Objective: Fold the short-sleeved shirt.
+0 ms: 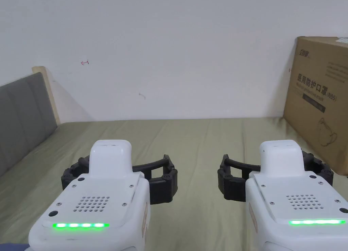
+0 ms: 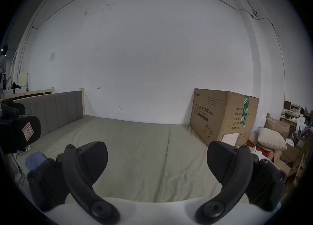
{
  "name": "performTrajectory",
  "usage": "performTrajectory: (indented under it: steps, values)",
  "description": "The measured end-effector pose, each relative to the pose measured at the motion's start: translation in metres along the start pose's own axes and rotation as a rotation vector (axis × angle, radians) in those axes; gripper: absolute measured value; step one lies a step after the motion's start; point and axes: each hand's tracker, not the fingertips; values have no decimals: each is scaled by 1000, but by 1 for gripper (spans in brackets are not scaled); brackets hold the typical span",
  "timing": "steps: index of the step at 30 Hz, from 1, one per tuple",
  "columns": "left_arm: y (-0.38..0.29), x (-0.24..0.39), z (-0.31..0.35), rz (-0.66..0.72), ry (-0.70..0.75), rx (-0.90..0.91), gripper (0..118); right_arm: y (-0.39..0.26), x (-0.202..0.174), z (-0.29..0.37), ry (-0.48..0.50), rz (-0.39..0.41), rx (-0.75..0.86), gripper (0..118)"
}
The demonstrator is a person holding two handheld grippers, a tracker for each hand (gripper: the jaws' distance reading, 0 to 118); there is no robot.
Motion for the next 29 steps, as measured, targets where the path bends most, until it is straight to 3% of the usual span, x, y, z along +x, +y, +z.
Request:
performTrajectory:
  steps: [18,29]
  values:
    - [-2,3,-4,10,-43,-28,118,-2,2,-2,-4,14,-9,116]
    - [-8,3,-7,1,15,-36,118,-5,2,-5,-6,18,-23,116]
